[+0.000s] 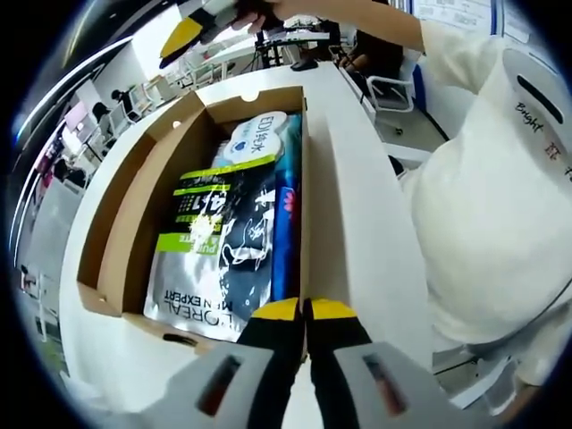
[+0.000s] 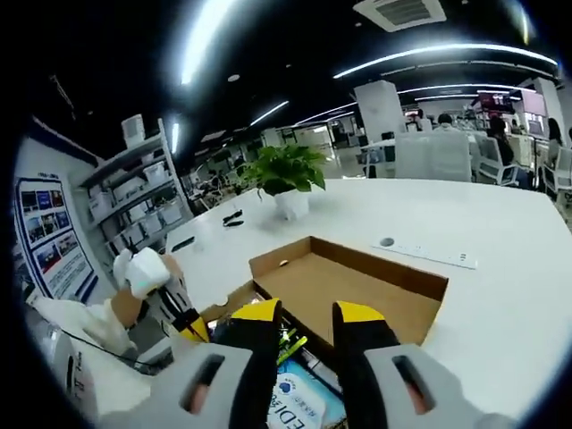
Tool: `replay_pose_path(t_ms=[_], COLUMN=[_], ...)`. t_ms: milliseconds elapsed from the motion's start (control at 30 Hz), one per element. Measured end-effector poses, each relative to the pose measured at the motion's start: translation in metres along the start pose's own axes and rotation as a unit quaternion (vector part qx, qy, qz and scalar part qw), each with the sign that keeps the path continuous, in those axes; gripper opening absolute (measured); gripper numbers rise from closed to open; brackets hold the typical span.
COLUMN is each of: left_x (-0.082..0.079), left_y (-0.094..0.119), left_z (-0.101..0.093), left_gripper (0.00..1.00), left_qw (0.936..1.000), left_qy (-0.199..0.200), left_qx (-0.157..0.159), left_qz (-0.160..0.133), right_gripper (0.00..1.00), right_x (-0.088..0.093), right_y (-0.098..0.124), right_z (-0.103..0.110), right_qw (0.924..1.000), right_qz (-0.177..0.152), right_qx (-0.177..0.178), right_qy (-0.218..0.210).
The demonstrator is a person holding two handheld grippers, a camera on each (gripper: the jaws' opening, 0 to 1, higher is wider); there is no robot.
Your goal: Operate the shoe box by opening the lid, removing the specified soft item, and placing it in the target area until the item is outside and the box remains undamaged.
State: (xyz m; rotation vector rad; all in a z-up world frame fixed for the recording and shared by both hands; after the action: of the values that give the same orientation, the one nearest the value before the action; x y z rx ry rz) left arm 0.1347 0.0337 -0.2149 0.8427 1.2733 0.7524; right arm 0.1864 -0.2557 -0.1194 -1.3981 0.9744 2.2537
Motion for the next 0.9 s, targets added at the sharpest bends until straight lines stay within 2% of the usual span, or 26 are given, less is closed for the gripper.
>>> replay_pose_path(t_ms=[133, 200, 233, 267, 300, 367, 433, 600, 667, 700, 733, 800, 900], left_x=[0.000, 0.000, 0.001, 0.001, 0.001, 0.002, 0.002, 0.002, 0.002, 0.002, 0.002, 0.002, 0.002], left_y=[0.000, 0.000, 0.000, 0.000, 0.000, -0.001, -0.001, -0.001, -0.001, -0.001, -0.001, -0.001, -0.002], left_z=[-0.001, -0.001, -0.001, -0.001, -0.001, -0.001, -0.001, -0.001, -0.001, -0.001, -0.001, 0.000, 0.000], left_gripper=[0.02, 0.02, 0.02, 0.02, 0.02, 0.02, 0.02, 0.02, 0.02, 0.02, 0.02, 0.02, 0.02], left_qw=[1.0000, 1.0000, 1.0000, 1.0000, 1.0000, 0.9999, 0.9999, 0.9999, 0.9999, 0.9999, 0.9999, 0.9999, 0.9999], left_qy=[-0.003, -0.005, -0.004, -0.004, -0.004, -0.002, -0.001, -0.006, -0.006, -0.006, -0.005, -0.004, -0.004], left_qx=[-0.003, -0.004, -0.005, -0.005, -0.006, -0.006, -0.005, -0.009, -0.009, -0.009, -0.008, -0.007, -0.006], left_qz=[0.000, -0.002, -0.004, -0.005, -0.006, -0.009, -0.009, -0.006, -0.008, -0.009, -0.009, -0.009, -0.010], right_gripper=[0.22, 0.19, 0.20, 0.20, 0.21, 0.23, 0.22, 0.21, 0.19, 0.18, 0.18, 0.18, 0.18], right_x=[0.003, 0.009, 0.012, 0.014, 0.018, 0.019, 0.023, 0.036, 0.047, 0.050, 0.050, 0.052, 0.049], right_y=[-0.001, -0.002, -0.003, -0.006, -0.008, -0.013, -0.015, -0.024, -0.027, -0.030, -0.033, -0.038, -0.040], right_z=[0.002, 0.002, 0.006, 0.011, 0.013, 0.016, 0.021, 0.018, 0.018, 0.018, 0.019, 0.024, 0.023], right_qw=[0.9999, 0.9982, 0.9962, 0.9941, 0.9927, 0.9923, 0.9882, 0.9841, 0.9751, 0.9740, 0.9764, 0.9737, 0.9722], right_qz=[0.013, 0.031, 0.033, 0.038, 0.060, 0.050, 0.065, 0.084, 0.122, 0.125, 0.113, 0.123, 0.114], right_qx=[-0.001, -0.001, -0.012, -0.041, -0.062, -0.073, -0.090, -0.078, -0.061, -0.061, -0.069, -0.093, -0.092], right_qy=[-0.006, -0.051, -0.079, -0.092, -0.084, -0.087, -0.106, -0.136, -0.175, -0.179, -0.171, -0.168, -0.183])
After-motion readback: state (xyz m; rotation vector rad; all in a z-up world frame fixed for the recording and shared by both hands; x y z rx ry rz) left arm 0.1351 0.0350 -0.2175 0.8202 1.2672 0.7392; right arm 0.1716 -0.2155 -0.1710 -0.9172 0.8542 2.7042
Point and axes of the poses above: the point that each gripper's makers call its tool centre point, and the gripper's own axes: y roughly backward along the fingers, z roughly to its left, x roughly out of its underside, the point moved 9 cm from there along y, roughly backward along the fingers, and after that the axes turned 1 degree about x, right-handed, at the moved point
